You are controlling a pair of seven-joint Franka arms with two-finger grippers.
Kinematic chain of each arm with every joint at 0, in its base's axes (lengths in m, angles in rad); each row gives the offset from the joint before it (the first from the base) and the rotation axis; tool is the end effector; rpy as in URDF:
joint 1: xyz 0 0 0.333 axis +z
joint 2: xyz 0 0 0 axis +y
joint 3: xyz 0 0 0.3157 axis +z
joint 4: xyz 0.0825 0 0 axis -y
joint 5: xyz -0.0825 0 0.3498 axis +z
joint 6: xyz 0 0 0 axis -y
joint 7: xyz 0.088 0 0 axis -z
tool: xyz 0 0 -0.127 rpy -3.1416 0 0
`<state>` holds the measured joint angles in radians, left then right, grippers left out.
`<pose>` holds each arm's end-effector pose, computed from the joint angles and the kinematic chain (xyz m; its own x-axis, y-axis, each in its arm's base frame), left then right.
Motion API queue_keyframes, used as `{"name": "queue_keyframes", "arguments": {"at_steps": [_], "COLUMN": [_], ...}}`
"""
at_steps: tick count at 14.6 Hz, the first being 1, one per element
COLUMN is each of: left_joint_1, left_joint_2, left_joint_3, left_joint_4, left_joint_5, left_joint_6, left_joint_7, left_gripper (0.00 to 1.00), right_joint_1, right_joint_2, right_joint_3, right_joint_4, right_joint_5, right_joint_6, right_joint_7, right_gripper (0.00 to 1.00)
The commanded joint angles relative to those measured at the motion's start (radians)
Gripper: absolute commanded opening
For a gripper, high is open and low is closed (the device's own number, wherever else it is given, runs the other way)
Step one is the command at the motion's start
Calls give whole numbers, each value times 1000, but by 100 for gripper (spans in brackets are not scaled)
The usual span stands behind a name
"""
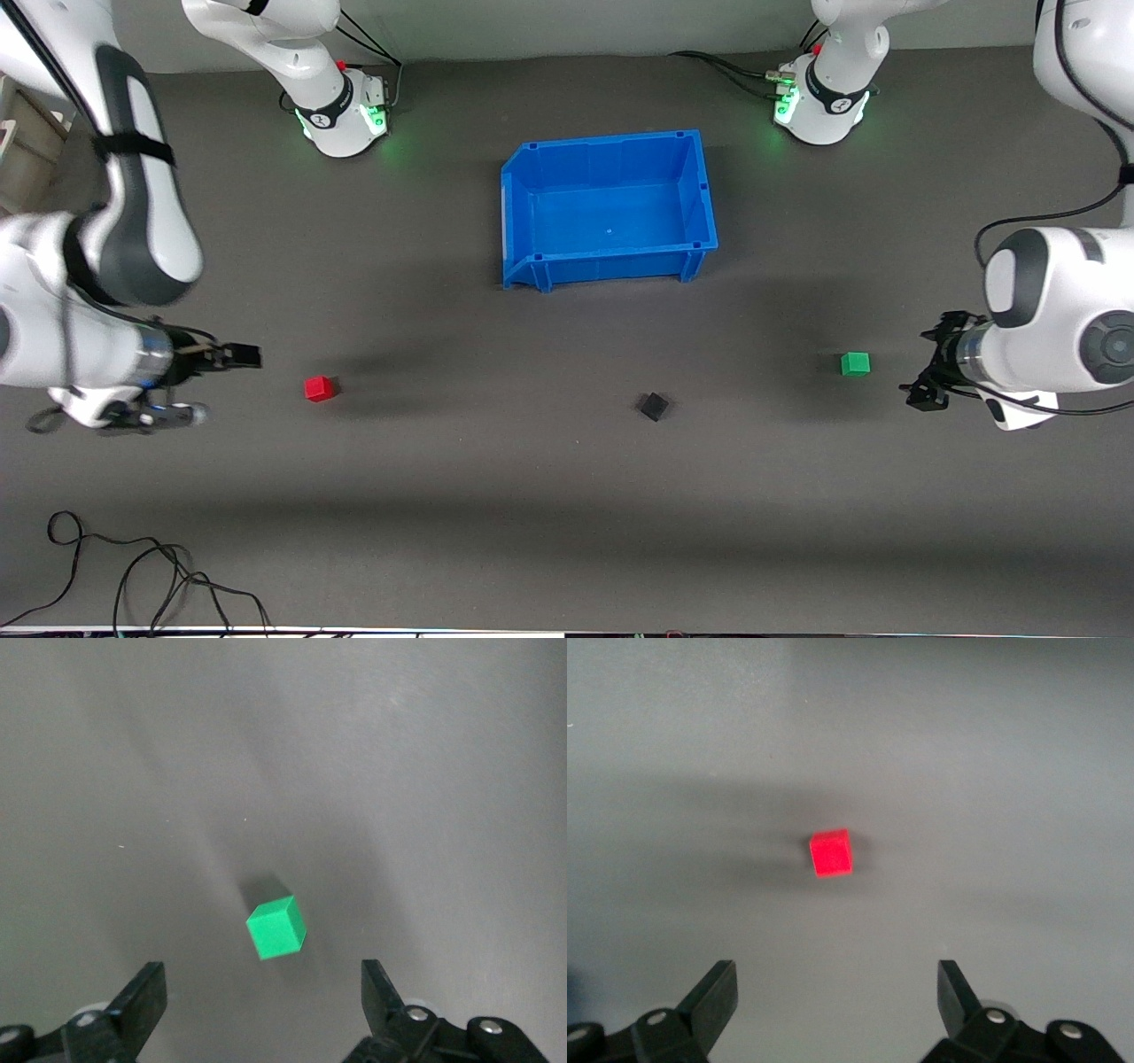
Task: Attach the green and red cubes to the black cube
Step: 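Reach the right gripper to the red cube while the left gripper reaches the green cube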
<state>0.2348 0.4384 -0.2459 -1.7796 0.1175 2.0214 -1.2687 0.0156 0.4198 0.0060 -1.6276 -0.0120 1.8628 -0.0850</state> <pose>0.5996 0.0127 0.3036 0.3478 0.9355 -0.0620 0.9201 -0.3532 -0.1693 0.6158 0.0118 0.3595 0.9769 0.1094 -0.1836 0.1099 -0.9939 -0.0074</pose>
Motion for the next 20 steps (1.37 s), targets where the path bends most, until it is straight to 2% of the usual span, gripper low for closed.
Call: {"name": "queue_keyframes", "arguments": {"at_steps": [1, 4, 7, 9, 13, 16, 20], "left_joint_1": [15, 8, 8, -9, -9, 0, -3], "left_joint_2": [8, 48, 63, 63, 66, 72, 80], "left_joint_3": [-1, -1, -1, 0, 4, 4, 7], "left_joint_4": [-144, -159, -213, -239, -245, -245, -244], "left_joint_5": [13, 13, 14, 14, 48, 77, 77], "left_joint_6": [214, 258, 295, 290, 298, 313, 332], "left_joint_7": [-115, -204, -204, -205, -204, -205, -224], "left_gripper": [97, 92, 89, 87, 84, 84, 81], "right_joint_1": [15, 24, 26, 27, 27, 27, 24], "right_joint_2": [48, 103, 138, 146, 163, 174, 174], "right_joint_3": [-3, -3, -1, -3, -1, -1, -1], "right_joint_4": [-83, -144, -251, -294, -304, -313, -302], "right_joint_5": [15, 15, 15, 15, 15, 15, 17], "right_joint_6": [158, 301, 488, 561, 588, 613, 613], "right_joint_7": [-24, -24, -24, -24, -24, -24, -21], "right_gripper": [100, 100, 100, 100, 99, 90, 90]}}
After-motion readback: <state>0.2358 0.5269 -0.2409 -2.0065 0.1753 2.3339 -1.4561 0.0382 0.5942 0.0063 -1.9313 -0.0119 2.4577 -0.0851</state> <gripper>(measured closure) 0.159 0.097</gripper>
